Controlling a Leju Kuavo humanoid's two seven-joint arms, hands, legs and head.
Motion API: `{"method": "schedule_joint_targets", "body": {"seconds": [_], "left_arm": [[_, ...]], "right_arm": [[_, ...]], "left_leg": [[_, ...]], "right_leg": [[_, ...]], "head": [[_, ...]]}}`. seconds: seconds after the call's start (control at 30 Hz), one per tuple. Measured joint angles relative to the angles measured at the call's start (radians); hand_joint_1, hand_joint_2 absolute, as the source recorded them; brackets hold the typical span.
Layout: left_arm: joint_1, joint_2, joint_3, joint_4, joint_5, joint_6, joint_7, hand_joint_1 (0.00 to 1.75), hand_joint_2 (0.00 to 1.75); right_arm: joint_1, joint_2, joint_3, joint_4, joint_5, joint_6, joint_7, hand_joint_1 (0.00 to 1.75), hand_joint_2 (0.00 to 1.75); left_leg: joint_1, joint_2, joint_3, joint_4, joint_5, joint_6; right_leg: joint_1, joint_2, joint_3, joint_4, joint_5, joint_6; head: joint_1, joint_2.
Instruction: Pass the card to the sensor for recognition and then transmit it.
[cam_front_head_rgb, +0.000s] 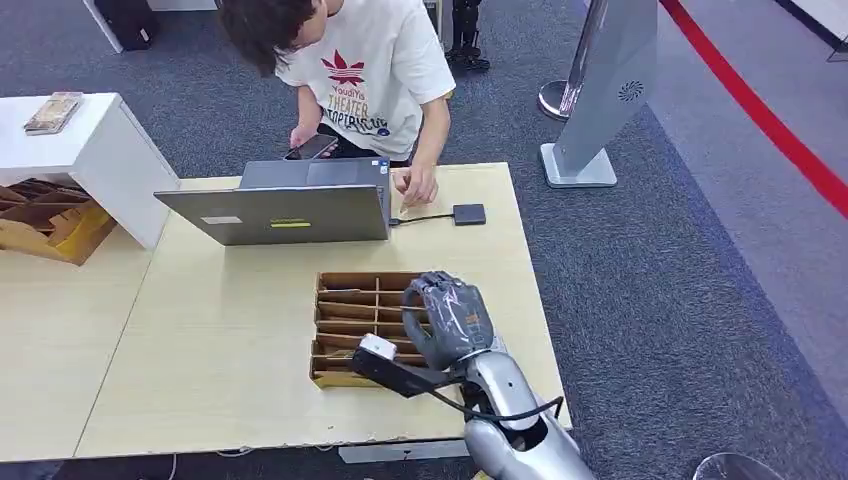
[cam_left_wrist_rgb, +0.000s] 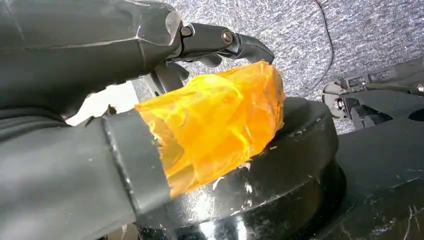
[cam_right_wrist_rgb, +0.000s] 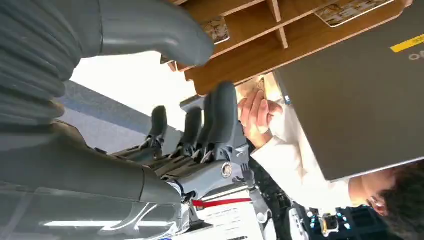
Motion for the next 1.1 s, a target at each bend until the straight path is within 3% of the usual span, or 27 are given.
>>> {"method": "schedule_joint_targets", "body": {"seconds": [0.07,0.13,0.23,0.33,0.4,0.43,0.5,0.6,0.63,0.73,1.03,1.1], "left_arm": [[0.0,0.0,0.0,0.0,0.0,0.0,0.0,0.0,0.0],[0.0,0.0,0.0,0.0,0.0,0.0,0.0,0.0,0.0],[0.0,0.0,0.0,0.0,0.0,0.0,0.0,0.0,0.0],[0.0,0.0,-0.001,0.0,0.001,0.0,0.0,0.0,0.0],[0.0,0.0,-0.002,0.0,0.002,0.0,0.0,0.0,0.0],[0.0,0.0,-0.002,0.0,0.002,0.0,0.0,0.0,0.0],[0.0,0.0,-0.002,0.0,0.002,0.0,0.0,0.0,0.0],[0.0,0.0,-0.002,0.0,0.003,0.0,0.0,0.0,0.0],[0.0,0.0,-0.002,0.0,0.003,0.0,0.0,0.0,0.0],[0.0,0.0,-0.002,0.0,0.003,0.0,0.0,0.0,0.0],[0.0,0.0,-0.003,0.0,0.003,0.0,0.0,0.0,0.0],[0.0,0.0,-0.003,0.0,0.003,0.0,0.0,0.0,0.0]], "right_arm": [[0.0,0.0,-0.004,0.006,0.001,-0.003,0.001,0.75,1.75],[0.0,0.0,-0.008,0.012,0.001,-0.003,0.001,0.84,1.75],[0.0,0.0,-0.014,0.02,0.001,-0.003,0.004,0.79,1.75],[-0.001,0.002,-0.024,0.028,0.001,-0.003,0.008,0.84,1.75],[-0.001,0.003,-0.027,0.035,0.001,-0.003,0.011,1.29,1.75],[-0.001,0.003,-0.029,0.038,0.001,-0.003,0.012,1.26,1.75],[-0.002,0.003,-0.032,0.043,0.001,-0.003,0.013,1.03,1.75],[-0.002,0.003,-0.038,0.053,0.001,-0.003,0.014,0.99,1.75],[-0.003,0.003,-0.04,0.056,0.001,-0.002,0.014,0.8,1.75],[-0.006,0.006,-0.045,0.065,0.001,-0.002,0.015,0.66,1.75],[-0.01,0.013,-0.051,0.081,0.001,-0.002,0.016,0.68,1.75],[-0.011,0.013,-0.051,0.084,0.001,-0.002,0.016,0.61,1.75]], "left_leg": [[0.0,0.0,0.0,0.0,0.0,0.0],[0.0,0.0,0.0,0.0,0.0,0.0],[0.0,0.0,0.0,0.0,0.0,0.0],[0.0,0.0,0.0,0.0,0.0,0.0],[0.0,0.0,0.0,0.0,0.0,0.0],[0.0,0.0,0.0,0.0,0.0,0.0],[0.0,0.0,0.0,0.0,0.0,0.0],[0.0,0.0,0.0,0.0,0.0,0.0],[0.0,0.0,0.0,0.0,0.0,0.0],[0.0,0.0,0.0,0.0,0.0,0.0],[0.0,0.0,0.0,0.0,0.0,0.0],[0.0,0.0,0.0,0.0,0.0,0.0]], "right_leg": [[0.0,0.0,0.0,0.0,0.0,0.0],[0.0,0.0,0.0,0.0,0.0,0.0],[0.0,0.0,0.0,0.0,0.0,0.0],[0.0,0.0,0.0,0.0,0.0,0.0],[0.0,0.0,0.0,0.0,0.0,0.0],[0.0,0.0,0.0,0.0,0.0,0.0],[0.0,0.0,0.0,0.0,0.0,0.0],[0.0,0.0,0.0,0.0,0.0,0.0],[0.0,0.0,0.0,0.0,0.0,0.0],[0.0,0.0,0.0,0.0,0.0,0.0],[0.0,0.0,0.0,0.0,0.0,0.0],[0.0,0.0,0.0,0.0,0.0,0.0]], "head": [[0.0,0.0],[0.0,0.0],[0.0,0.0],[0.0,0.0],[0.0,0.0],[0.0,0.0],[0.0,0.0],[0.0,0.0],[0.0,0.0],[0.0,0.0],[0.0,0.0],[0.0,0.0]]}}
